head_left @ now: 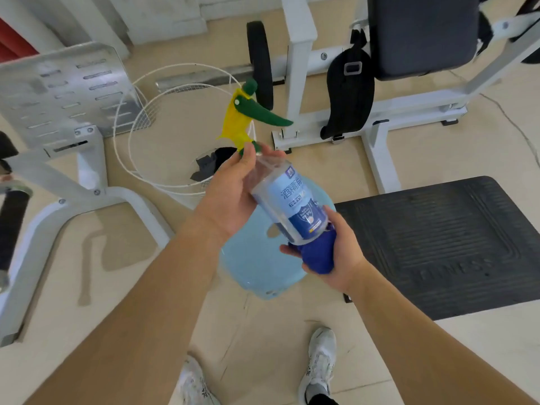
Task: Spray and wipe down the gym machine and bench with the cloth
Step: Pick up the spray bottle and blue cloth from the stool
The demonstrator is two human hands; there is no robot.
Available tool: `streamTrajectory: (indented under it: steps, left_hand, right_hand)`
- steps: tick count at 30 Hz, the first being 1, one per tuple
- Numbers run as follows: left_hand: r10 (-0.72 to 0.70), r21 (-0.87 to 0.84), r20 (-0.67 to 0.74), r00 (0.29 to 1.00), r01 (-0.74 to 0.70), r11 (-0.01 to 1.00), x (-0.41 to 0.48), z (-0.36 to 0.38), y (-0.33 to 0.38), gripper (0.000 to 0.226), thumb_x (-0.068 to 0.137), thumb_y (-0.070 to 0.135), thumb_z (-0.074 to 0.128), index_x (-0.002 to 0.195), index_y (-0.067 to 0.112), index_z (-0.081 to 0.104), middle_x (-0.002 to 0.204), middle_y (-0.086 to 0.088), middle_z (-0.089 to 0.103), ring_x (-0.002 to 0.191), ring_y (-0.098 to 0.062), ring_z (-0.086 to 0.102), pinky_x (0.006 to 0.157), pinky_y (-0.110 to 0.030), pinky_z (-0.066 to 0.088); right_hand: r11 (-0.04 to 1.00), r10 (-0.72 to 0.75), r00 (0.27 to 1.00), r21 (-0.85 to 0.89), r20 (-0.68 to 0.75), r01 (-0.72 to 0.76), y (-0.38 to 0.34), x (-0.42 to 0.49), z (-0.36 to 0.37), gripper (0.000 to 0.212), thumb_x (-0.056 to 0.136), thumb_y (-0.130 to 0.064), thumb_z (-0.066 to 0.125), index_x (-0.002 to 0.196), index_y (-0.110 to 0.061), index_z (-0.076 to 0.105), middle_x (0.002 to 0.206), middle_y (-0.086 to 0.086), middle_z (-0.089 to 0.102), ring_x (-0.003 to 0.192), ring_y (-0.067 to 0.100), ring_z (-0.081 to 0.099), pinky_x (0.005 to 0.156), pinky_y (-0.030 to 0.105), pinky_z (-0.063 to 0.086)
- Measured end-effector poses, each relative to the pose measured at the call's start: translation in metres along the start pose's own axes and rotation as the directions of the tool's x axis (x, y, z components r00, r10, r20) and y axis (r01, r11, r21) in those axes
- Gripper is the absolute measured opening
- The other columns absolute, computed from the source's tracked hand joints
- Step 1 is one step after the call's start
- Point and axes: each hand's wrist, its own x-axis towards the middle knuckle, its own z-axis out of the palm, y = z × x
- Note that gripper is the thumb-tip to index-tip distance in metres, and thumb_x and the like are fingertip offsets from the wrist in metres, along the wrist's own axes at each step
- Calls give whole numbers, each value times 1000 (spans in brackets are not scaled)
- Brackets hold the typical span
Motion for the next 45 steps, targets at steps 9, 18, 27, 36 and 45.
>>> streamTrajectory:
  steps: [9, 18, 27, 36, 45]
  left_hand:
    - [-49, -188, -13, 999, 46, 981, -19, -16, 31, 41, 101, 49, 49, 93, 12, 65, 87, -11, 73, 89, -28, 67, 84, -36, 54]
    - [12, 33, -106, 994, -8, 999, -27, -34, 30, 28, 101, 38, 54, 87, 18, 67, 93, -5, 75, 80, -20, 68, 84, -37, 51]
    - [84, -14, -192, 978, -89, 996, -57, -41, 59, 19, 102, 30, 58, 98, 13, 63, 85, -4, 74, 78, -21, 69, 79, -37, 58]
    - [265, 122, -328, 907, -237, 964, -117, -87, 129, 38, 75, 33, 87, 98, 14, 63, 89, -3, 74, 75, -12, 69, 75, -35, 55]
    - [422, 289, -379, 824, -327, 899, -207, -155, 243, 30, 76, 36, 88, 82, 23, 61, 66, 13, 60, 64, -8, 55, 68, -28, 50]
  right_hand:
    - [996, 15, 915, -89, 403, 22, 19, -6, 39, 85, 33, -74, 88, 105, -30, 78, 106, 4, 76, 93, 23, 74, 51, 23, 50]
    - [979, -174, 862, -6, 477, 202, 38, -10, 65, 58, 40, -50, 97, 88, -23, 80, 77, 6, 73, 61, 17, 68, 54, 26, 53]
    - [996, -92, 980, 22, 175, 90, 40, -24, 84, 29, 70, -54, 72, 83, -30, 81, 100, 5, 73, 91, 25, 68, 63, 32, 53]
    - [985, -108, 966, 158, 236, 72, 49, -46, 161, 79, 50, -34, 97, 123, -17, 69, 129, 14, 67, 118, 36, 64, 78, 42, 60]
    - [987, -47, 968, 162, 247, 6, 82, -98, 315, 48, 81, -37, 64, 120, -10, 67, 116, 18, 71, 99, 40, 70, 53, 33, 59]
